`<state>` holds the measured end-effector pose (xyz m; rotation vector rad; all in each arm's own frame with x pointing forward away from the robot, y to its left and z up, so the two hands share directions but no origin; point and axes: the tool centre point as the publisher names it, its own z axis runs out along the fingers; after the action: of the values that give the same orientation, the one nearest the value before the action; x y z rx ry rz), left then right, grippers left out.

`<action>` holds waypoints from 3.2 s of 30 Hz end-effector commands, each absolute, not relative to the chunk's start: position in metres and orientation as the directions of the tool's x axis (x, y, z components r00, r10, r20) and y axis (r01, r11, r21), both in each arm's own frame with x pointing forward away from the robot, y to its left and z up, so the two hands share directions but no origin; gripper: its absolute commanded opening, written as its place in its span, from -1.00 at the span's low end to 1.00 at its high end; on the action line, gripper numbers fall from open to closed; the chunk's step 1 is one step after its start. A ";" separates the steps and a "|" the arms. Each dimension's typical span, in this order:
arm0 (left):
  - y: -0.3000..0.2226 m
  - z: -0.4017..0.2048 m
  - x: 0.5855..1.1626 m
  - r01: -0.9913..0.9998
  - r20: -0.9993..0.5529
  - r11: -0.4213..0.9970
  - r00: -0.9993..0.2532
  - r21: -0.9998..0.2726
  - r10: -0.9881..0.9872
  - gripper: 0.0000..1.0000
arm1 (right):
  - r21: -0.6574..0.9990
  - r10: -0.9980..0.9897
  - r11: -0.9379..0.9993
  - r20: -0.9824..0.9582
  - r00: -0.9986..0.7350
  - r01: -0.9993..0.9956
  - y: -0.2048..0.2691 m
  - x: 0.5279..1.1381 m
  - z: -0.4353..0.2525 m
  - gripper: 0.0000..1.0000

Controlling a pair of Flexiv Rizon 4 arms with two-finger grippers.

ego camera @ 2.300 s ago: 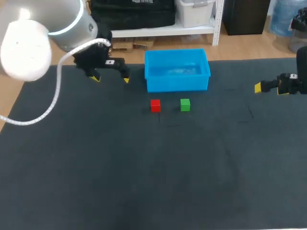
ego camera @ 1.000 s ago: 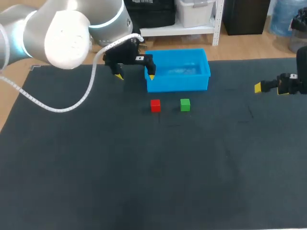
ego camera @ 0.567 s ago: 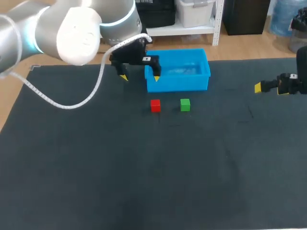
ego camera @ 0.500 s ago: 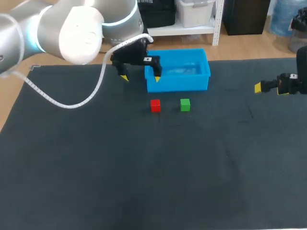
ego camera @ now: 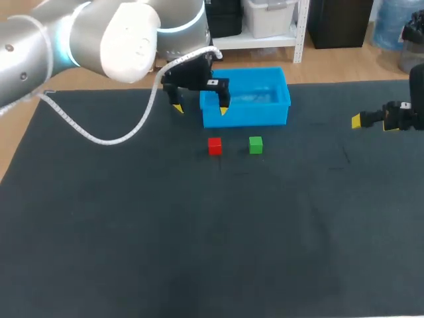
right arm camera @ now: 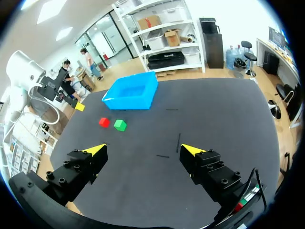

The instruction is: Use the left arm to pick the red cube and place it into the blue plastic box first, then use the right arm to grasp the green cube and put it into the same blue plastic box after the first action is fully finished.

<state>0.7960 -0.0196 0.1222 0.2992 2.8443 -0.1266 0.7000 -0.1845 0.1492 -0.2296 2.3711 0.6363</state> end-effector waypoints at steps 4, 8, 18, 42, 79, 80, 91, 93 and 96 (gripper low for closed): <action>-0.032 0.124 0.806 0.219 -0.272 0.975 -0.942 -0.050 0.197 1.00 | 0.384 0.001 0.866 -0.644 -0.765 -0.322 -0.185 0.700 0.149 1.00; -0.033 0.125 0.808 0.228 -0.283 0.971 -0.938 -0.070 0.200 1.00 | 0.384 0.001 0.866 -0.644 -0.765 -0.322 -0.185 0.700 0.149 1.00; -0.033 0.125 0.808 0.228 -0.283 0.971 -0.938 -0.070 0.200 1.00 | 0.384 0.001 0.866 -0.644 -0.765 -0.322 -0.185 0.700 0.149 1.00; -0.033 0.125 0.808 0.228 -0.283 0.971 -0.938 -0.070 0.200 1.00 | 0.384 0.001 0.866 -0.644 -0.765 -0.322 -0.185 0.700 0.149 1.00; -0.047 0.105 0.808 0.063 -0.173 0.998 -0.983 -0.028 0.058 1.00 | 0.384 0.001 0.866 -0.644 -0.765 -0.322 -0.185 0.700 0.149 1.00; -0.047 0.104 0.807 0.061 -0.172 0.998 -0.984 -0.029 0.055 1.00 | 0.384 0.001 0.866 -0.644 -0.765 -0.322 -0.185 0.700 0.149 1.00; -0.044 0.094 0.804 0.036 -0.166 0.999 -0.986 -0.033 0.030 1.00 | 0.384 0.001 0.866 -0.644 -0.765 -0.322 -0.185 0.700 0.149 1.00; -0.042 0.093 0.803 0.032 -0.165 0.999 -0.986 -0.030 0.026 1.00 | 0.384 0.001 0.866 -0.644 -0.765 -0.322 -0.185 0.700 0.149 1.00; -0.039 0.091 0.800 0.026 -0.162 0.999 -0.987 -0.027 0.021 1.00 | 0.384 0.001 0.866 -0.644 -0.765 -0.322 -0.185 0.700 0.149 1.00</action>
<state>0.8026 -0.0404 0.0915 0.0379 2.9829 -0.0420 0.7000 -0.1845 0.1492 -0.2296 2.3711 0.6363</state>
